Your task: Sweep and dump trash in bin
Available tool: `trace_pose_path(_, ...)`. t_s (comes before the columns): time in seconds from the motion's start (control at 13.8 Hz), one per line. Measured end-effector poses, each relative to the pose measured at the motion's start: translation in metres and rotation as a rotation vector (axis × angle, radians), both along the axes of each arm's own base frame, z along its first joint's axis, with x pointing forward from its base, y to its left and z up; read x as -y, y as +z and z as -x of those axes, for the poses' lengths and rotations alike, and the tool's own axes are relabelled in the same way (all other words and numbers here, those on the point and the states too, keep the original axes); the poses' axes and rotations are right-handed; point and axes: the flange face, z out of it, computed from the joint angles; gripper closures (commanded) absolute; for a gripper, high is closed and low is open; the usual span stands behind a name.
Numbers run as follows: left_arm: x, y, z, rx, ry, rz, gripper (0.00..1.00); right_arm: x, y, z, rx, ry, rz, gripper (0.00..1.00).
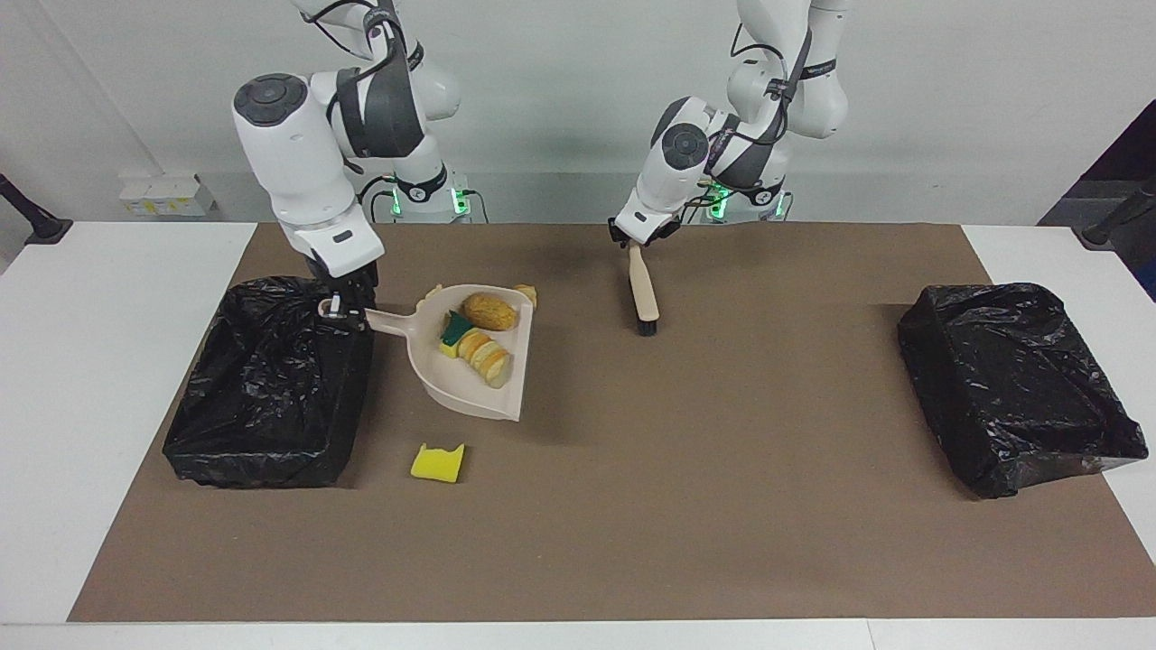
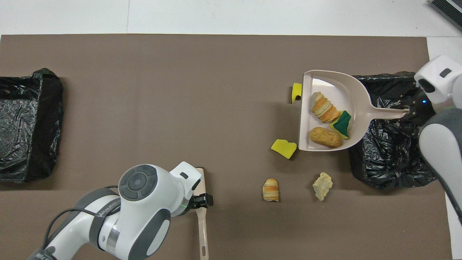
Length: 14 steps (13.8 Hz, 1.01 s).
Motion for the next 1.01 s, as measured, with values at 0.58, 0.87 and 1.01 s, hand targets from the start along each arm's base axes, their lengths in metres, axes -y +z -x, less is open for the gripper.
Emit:
trace_pose_path(0.58,-0.092,0.062,-0.147,0.115,-0.044,-0.005,0.0,0.179,0.019,0.054,0.025,0.128,0.003,1.0)
trace_pose_path(0.87,-0.167,0.13,-0.184,0.164,-0.056,-0.015,0.0,0.207,0.026,0.066,0.008,0.129,0.118,1.0)
trace_pose_path(1.01,-0.192,0.167,-0.192,0.189,-0.082,-0.044,0.0,0.197,0.025,0.058,-0.014,0.11,0.227,1.0)
